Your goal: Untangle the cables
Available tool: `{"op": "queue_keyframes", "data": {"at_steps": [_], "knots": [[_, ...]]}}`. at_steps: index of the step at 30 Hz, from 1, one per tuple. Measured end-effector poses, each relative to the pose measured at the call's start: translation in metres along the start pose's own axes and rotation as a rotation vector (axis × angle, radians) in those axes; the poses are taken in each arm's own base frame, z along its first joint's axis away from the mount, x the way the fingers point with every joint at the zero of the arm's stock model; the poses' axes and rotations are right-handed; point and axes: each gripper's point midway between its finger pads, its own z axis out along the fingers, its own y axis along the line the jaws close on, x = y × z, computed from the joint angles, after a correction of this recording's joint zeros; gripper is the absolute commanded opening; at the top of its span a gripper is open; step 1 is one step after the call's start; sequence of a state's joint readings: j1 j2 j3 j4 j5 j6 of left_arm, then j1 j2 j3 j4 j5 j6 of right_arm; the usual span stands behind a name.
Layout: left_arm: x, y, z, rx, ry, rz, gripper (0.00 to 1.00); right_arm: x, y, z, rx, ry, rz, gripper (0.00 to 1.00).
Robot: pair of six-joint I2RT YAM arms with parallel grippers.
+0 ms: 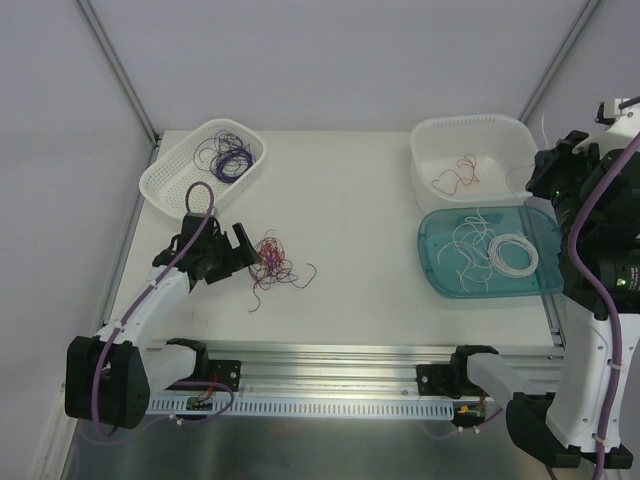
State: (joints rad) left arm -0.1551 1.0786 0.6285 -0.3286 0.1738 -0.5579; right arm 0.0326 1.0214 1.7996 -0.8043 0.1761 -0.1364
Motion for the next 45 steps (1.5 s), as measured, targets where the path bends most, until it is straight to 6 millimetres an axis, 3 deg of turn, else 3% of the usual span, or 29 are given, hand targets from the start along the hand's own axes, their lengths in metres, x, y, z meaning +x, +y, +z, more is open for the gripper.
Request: {"op": "queue_keyframes", "data": {"at_steps": [3,6,10,15,22,24,27,28,30,32,39,41,45], "knots": [[0.003,0.002,0.000,-0.003,0.010,0.003,0.99,-0.001,-0.006,0.003,0.031,-0.018,0.002,0.01],[0.004,0.001,-0.001,0.000,0.010,0.011,0.99,0.013,-0.010,0.013,0.051,0.007,0.001,0.01],[0.004,0.001,-0.003,0.005,0.009,0.021,0.99,0.059,-0.019,0.037,0.096,0.098,0.018,0.01],[0.005,0.002,-0.003,0.004,0.012,0.024,0.99,0.148,-0.043,0.069,0.194,0.264,0.102,0.01],[0.010,0.002,-0.002,0.009,0.028,0.023,0.99,0.323,-0.073,0.090,0.350,0.622,0.343,0.01],[0.012,0.003,-0.002,0.012,0.036,0.021,0.99,0.365,-0.079,0.087,0.408,0.732,0.412,0.06],[0.013,0.002,-0.002,0.019,0.040,0.021,0.99,0.397,-0.082,0.084,0.473,0.833,0.494,0.34],[0.014,0.001,-0.003,0.022,0.042,0.021,0.99,0.400,-0.082,0.085,0.484,0.843,0.514,0.61],[0.015,0.000,-0.003,0.030,0.047,0.020,0.99,0.399,-0.082,0.084,0.493,0.841,0.537,0.89],[0.015,-0.001,-0.003,0.034,0.049,0.021,0.99,0.390,-0.081,0.085,0.490,0.827,0.540,0.98],[0.017,0.001,-0.001,0.029,0.062,0.018,0.99,0.313,-0.067,0.098,0.409,0.671,0.466,0.97],[0.019,0.003,0.003,0.016,0.081,0.013,0.97,0.296,-0.051,0.095,0.352,0.631,0.415,0.97],[0.015,0.001,0.011,-0.003,0.112,0.006,0.91,0.280,-0.015,0.082,0.232,0.592,0.309,0.97]]}}
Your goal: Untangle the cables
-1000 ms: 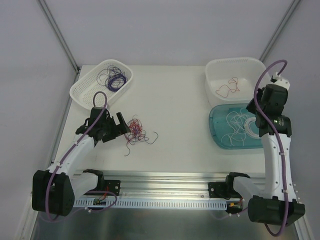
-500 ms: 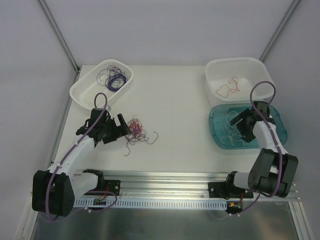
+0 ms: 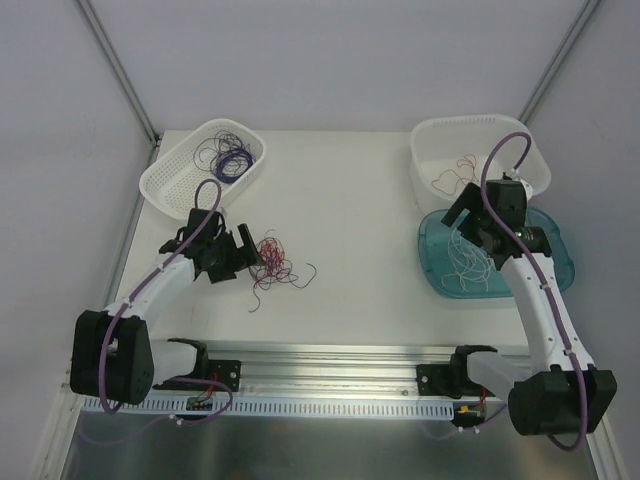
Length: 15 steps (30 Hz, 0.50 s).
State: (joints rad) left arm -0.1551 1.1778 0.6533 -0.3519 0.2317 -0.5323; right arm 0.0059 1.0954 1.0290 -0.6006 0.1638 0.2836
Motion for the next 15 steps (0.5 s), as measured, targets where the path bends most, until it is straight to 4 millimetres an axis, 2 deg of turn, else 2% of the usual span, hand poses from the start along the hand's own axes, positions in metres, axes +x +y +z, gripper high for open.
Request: {"op": "queue_keyframes", "data": {"at_steps": [7,12,15], "knots": [[-0.015,-0.017,0.014,-0.003,0.037,0.023,0.80,0.026,0.051,-0.024,-0.176,-0.013,-0.180,0.98],[-0.006,-0.043,0.033,0.010,0.110,0.082,0.69,0.062,0.086,-0.024,-0.283,0.053,-0.290,0.98],[0.006,-0.058,0.043,0.027,0.158,0.103,0.68,0.083,0.106,-0.022,-0.344,0.100,-0.345,0.99]]}}
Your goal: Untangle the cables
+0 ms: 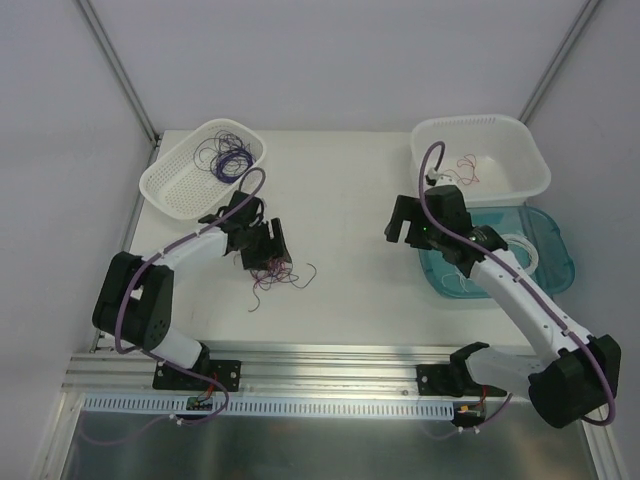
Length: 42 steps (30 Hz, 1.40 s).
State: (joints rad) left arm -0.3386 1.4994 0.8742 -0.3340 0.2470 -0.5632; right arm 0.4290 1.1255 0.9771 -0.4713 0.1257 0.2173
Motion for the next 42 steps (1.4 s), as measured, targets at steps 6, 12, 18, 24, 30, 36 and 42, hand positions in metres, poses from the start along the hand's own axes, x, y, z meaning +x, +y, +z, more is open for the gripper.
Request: {"op": "queue_keyframes", "data": {"at_steps": [6,12,18,24,30,36,42], "knots": [[0.030,-0.061,0.006,0.114,0.083,0.117,0.72,0.020,0.033,0.014,-0.112,0.061,-0.050,0.99],[0.044,-0.107,-0.005,0.220,0.089,0.219,0.75,0.017,0.043,0.016,-0.157,0.042,-0.052,0.99],[0.021,-0.105,-0.030,0.200,-0.062,0.254,0.75,0.017,0.053,0.014,-0.208,0.041,-0.082,0.92],[0.006,-0.087,-0.037,0.124,-0.149,0.342,0.73,0.035,0.081,0.012,-0.317,0.091,-0.164,0.75],[0.005,-0.067,-0.032,0.058,-0.143,0.484,0.68,0.068,0.104,0.022,-0.389,0.189,-0.231,0.59],[0.006,-0.057,-0.021,0.030,-0.111,0.616,0.62,0.083,0.112,0.026,-0.415,0.237,-0.253,0.56],[0.003,-0.060,-0.011,0.026,-0.080,0.622,0.55,0.086,0.115,0.029,-0.420,0.242,-0.259,0.54]]}}
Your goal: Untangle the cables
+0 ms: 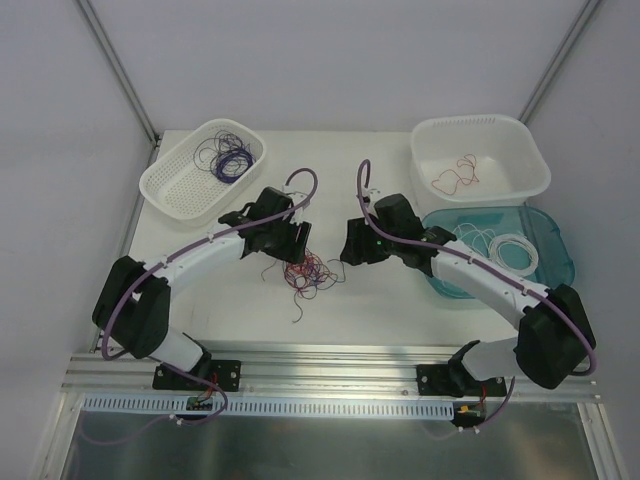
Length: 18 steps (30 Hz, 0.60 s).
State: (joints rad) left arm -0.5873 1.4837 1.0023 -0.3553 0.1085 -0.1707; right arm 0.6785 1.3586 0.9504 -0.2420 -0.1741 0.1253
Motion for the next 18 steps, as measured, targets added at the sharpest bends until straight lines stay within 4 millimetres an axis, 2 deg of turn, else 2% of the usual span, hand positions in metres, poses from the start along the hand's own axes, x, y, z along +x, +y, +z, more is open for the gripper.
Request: {"op": "queue_keyframes", "data": {"at_steps": [8,18], "knots": [[-0.001,-0.003,0.013,0.006,0.033,-0.039,0.42,0.003,0.004,0.013,-0.020,0.013,-0.002,0.51],[0.013,0.000,0.034,-0.012,0.105,-0.097,0.28,0.012,0.007,0.040,-0.054,0.050,0.009,0.49]]}}
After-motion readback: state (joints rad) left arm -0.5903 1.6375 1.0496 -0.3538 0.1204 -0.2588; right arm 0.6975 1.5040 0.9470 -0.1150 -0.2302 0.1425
